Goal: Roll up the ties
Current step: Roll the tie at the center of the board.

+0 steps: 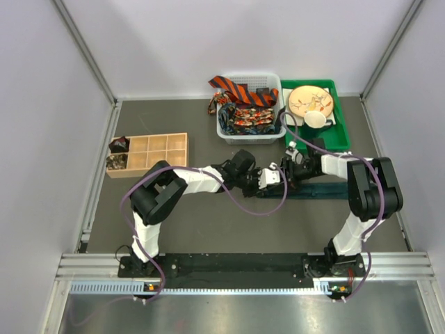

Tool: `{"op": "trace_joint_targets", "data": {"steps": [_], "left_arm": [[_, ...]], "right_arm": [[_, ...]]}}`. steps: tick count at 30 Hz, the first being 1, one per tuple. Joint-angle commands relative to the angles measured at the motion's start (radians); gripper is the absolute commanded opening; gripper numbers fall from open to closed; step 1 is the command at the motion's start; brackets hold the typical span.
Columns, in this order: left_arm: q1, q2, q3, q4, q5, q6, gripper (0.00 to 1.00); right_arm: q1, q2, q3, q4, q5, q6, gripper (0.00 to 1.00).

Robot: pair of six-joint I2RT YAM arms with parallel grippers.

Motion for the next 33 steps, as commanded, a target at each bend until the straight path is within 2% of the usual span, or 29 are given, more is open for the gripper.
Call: {"op": "trace_joint_targets", "data": {"steps": [1, 7, 8, 10, 12, 13, 14, 16, 17, 19, 21, 22, 26, 33], "left_arm": [[-0.006, 0.045, 0.006, -0.276, -0.126, 0.046, 0.29], [-0.025, 0.065, 0.036, -0.310, -0.139, 0.069, 0.31], [-0.025, 0.067, 0.041, -0.324, -0.140, 0.069, 0.31], [-0.026, 0.074, 0.052, -0.336, -0.146, 0.070, 0.32], [-0.026, 0.079, 0.056, -0.350, -0.145, 0.070, 0.35], [-0.026, 0.079, 0.059, -0.352, -0.140, 0.061, 0.37], [-0.025, 0.079, 0.058, -0.353, -0.132, 0.053, 0.45], [-0.012, 0.067, 0.026, -0.290, -0.106, 0.015, 0.53], [-0.003, 0.060, 0.014, -0.260, -0.084, 0.000, 0.60], [0.043, 0.031, -0.049, -0.130, 0.044, -0.043, 0.67], [0.075, -0.004, -0.088, -0.035, 0.172, -0.071, 0.82], [0.098, -0.016, -0.135, 0.086, 0.196, -0.098, 0.87], [0.117, -0.047, -0.215, 0.303, 0.282, -0.115, 0.90], [0.114, 0.054, -0.212, 0.535, 0.374, -0.220, 0.86]], "right_arm": [[0.028, 0.018, -0.008, 0.108, -0.067, 0.061, 0.50], [0.068, 0.072, -0.002, 0.197, 0.002, 0.079, 0.47], [0.070, 0.083, 0.001, 0.205, 0.003, 0.076, 0.38], [0.071, 0.101, 0.007, 0.191, 0.016, 0.061, 0.28], [0.071, 0.113, 0.016, 0.162, 0.033, 0.016, 0.00], [0.070, 0.124, 0.027, 0.131, 0.044, -0.001, 0.00], [0.070, 0.127, 0.029, 0.124, 0.048, -0.025, 0.00], [0.065, 0.133, 0.026, 0.108, 0.075, -0.048, 0.00], [0.064, 0.135, 0.027, 0.090, 0.084, -0.071, 0.00], [0.059, 0.145, 0.032, 0.073, 0.111, -0.085, 0.00], [0.050, 0.150, 0.036, 0.059, 0.133, -0.096, 0.00], [0.047, 0.152, 0.036, 0.057, 0.133, -0.099, 0.00], [0.036, 0.159, 0.038, 0.054, 0.153, -0.110, 0.00], [0.015, 0.189, 0.078, 0.010, 0.239, -0.111, 0.00]]}}
